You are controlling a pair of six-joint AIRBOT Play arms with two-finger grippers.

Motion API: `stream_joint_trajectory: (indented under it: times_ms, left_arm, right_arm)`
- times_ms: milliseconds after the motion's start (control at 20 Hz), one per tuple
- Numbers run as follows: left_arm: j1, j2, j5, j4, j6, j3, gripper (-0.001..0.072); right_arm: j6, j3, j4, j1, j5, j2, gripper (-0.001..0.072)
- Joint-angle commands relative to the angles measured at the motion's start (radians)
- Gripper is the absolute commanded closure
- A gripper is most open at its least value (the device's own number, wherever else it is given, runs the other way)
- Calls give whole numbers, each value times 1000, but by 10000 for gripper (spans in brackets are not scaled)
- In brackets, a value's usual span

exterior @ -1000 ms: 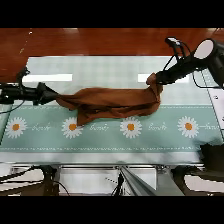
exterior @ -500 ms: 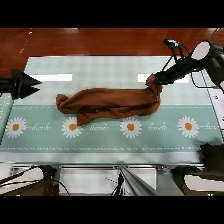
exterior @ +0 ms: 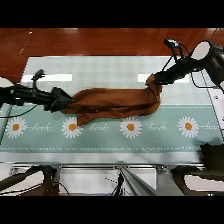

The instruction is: Fold the shirts.

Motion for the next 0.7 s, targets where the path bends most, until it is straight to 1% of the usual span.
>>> stream_joint_trajectory:
  times_ms: [0,100,250,300,500,650]
  left_arm:
    - [-141,-9,96,35,-7,-26,79]
    - [-163,-11,77,134,-46,-26,79]
    - [-162,-11,-5,346,-103,-26,79]
    - [-162,-11,-14,393,-111,-26,79]
    - [-171,-19,27,403,-114,-26,79]
    - [-194,-72,49,400,-121,-26,79]
  right_arm:
    - [-1,0,0,1,0,0,682]
    - [-1,0,0,1,0,0,682]
    - [-2,0,0,1,-2,0,682]
    - [-2,0,0,1,-2,0,682]
    - [-2,0,0,1,-5,0,682]
    - [-2,0,0,1,-5,0,682]
